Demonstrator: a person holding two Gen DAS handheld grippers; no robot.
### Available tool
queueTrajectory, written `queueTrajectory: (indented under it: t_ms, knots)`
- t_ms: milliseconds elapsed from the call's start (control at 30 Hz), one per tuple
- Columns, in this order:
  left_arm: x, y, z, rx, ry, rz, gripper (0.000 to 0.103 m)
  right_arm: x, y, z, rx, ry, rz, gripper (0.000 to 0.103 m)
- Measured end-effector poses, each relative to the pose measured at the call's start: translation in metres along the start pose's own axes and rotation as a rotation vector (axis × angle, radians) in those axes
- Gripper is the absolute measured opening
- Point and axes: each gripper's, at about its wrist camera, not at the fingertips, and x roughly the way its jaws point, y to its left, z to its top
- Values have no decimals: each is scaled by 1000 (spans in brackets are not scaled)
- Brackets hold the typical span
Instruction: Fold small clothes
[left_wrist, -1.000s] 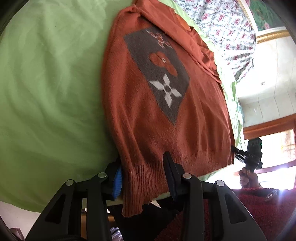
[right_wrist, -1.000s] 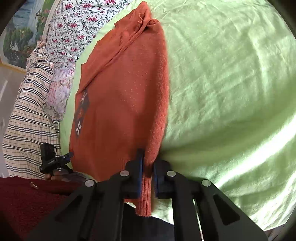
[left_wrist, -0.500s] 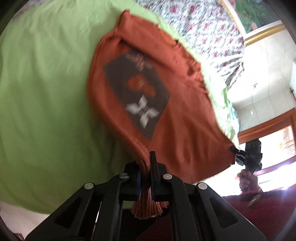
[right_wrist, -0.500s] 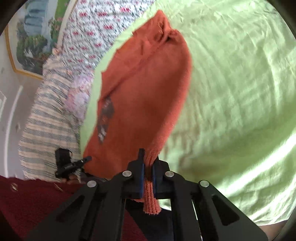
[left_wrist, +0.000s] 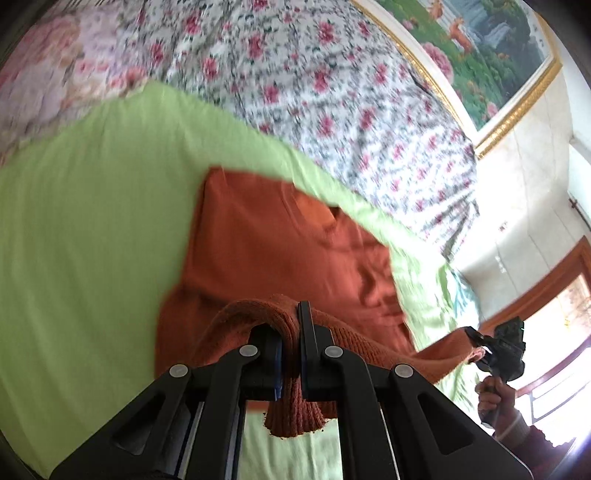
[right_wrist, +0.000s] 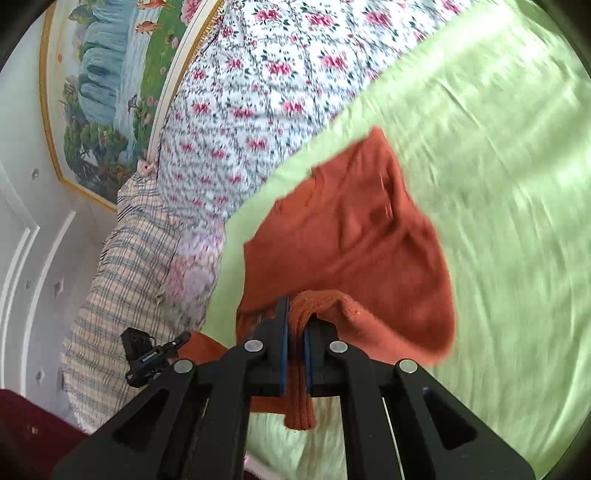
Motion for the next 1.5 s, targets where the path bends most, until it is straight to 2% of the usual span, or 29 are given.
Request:
queueTrajectory:
  t_ms: [233, 500, 633, 733, 800, 900, 967, 1033, 1067, 1133, 1167, 1267, 1333, 1400, 1500]
  knots:
    - [57, 10, 65, -6, -16, 50, 4, 52, -22, 75, -22, -31, -50, 7]
    - [112, 37, 97, -71, 10, 74, 4, 108, -50, 130, 5, -7, -90, 7]
    - [155, 59, 106, -118, 59, 135, 6, 134, -67, 144, 17, 25, -145, 7]
    - [182, 71, 104, -133, 112, 178, 10, 158, -83, 149, 36, 83, -250, 9]
    - [187, 73, 99, -138, 131, 186, 13, 168, -92, 149, 59, 120, -292, 9]
    - [173, 59, 82, -135, 134, 126, 35, 159, -91, 148, 74, 103, -297, 13]
    - [163, 44, 63, -103, 140, 100, 48, 140, -79, 142, 45, 49, -330, 23]
    - [163, 28, 39, -83, 189, 60, 49, 124, -66, 132, 12, 3, -343, 30]
    - [169, 21, 26, -72, 227, 47, 49, 118, -57, 123, -7, -4, -334, 31]
    - [182, 13, 8, -41, 285, 60, 49, 124, -43, 105, -64, 49, -285, 31]
    - [188, 10, 3, -19, 296, 80, 49, 137, -35, 93, -113, 128, -261, 31]
    - [202, 6, 13, 3, 289, 93, 49, 181, -18, 66, -281, 331, -242, 31]
    - [212, 9, 32, 11, 281, 110, 49, 199, -17, 64, -336, 377, -255, 31]
    - [223, 12, 54, 26, 267, 144, 49, 213, -21, 77, -379, 375, -302, 30]
    - [233, 14, 100, 47, 187, 225, 53, 222, -27, 115, -404, 304, -362, 30]
